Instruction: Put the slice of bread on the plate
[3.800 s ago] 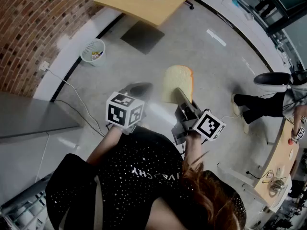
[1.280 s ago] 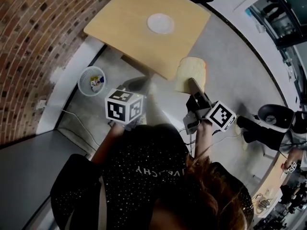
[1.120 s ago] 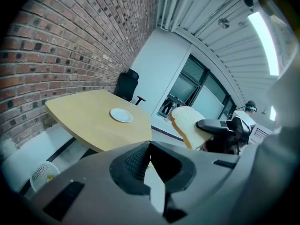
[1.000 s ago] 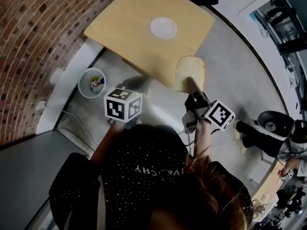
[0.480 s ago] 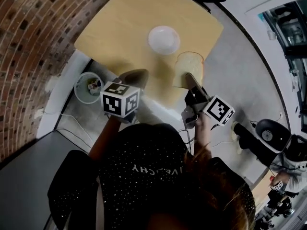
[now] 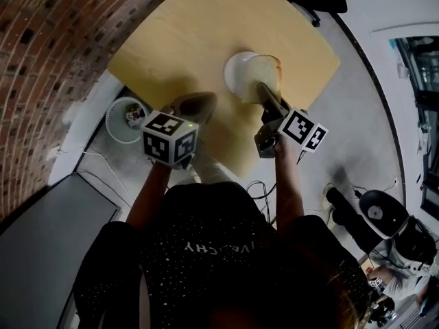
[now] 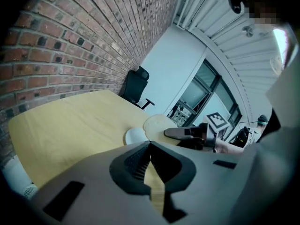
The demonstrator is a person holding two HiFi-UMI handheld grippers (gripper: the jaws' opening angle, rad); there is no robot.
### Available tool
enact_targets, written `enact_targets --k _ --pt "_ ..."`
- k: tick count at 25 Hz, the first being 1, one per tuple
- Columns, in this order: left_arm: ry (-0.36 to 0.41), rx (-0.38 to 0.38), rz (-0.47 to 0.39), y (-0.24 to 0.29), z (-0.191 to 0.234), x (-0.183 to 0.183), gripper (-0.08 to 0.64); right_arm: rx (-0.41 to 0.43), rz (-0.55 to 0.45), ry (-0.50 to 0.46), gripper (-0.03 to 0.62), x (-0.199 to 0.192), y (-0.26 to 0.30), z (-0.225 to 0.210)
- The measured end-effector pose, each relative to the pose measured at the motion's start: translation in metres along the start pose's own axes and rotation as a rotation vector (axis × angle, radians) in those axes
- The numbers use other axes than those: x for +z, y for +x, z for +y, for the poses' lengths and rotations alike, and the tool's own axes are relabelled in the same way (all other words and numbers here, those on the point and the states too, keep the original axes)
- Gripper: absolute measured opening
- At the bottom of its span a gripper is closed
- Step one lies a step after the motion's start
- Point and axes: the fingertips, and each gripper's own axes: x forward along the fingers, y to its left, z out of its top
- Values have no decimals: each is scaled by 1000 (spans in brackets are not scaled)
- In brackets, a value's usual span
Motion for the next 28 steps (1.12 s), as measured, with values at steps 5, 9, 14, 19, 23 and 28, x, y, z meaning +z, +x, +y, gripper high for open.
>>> enact_targets --k 5,9,14,19,23,28 --pt "-39 29 -26 -12 22 0 11 -8 61 -37 95 -6 41 0" --pt "-70 32 -34 -25 29 -8 11 -24 65 -28 95 -17 53 -1" --pt "-71 -9 -25 -37 39 -16 11 -54 62 1 95 -36 64 1" --pt "-65 -35 -13 -41 50 -10 11 -204 76 -84 153 -42 76 -7" --pt "-68 -46 7 -22 30 7 11 -380 98 -234 326 -13 55 -27" --pt "-38 -66 19 -18 26 15 11 -572 9 -432 370 8 22 -44"
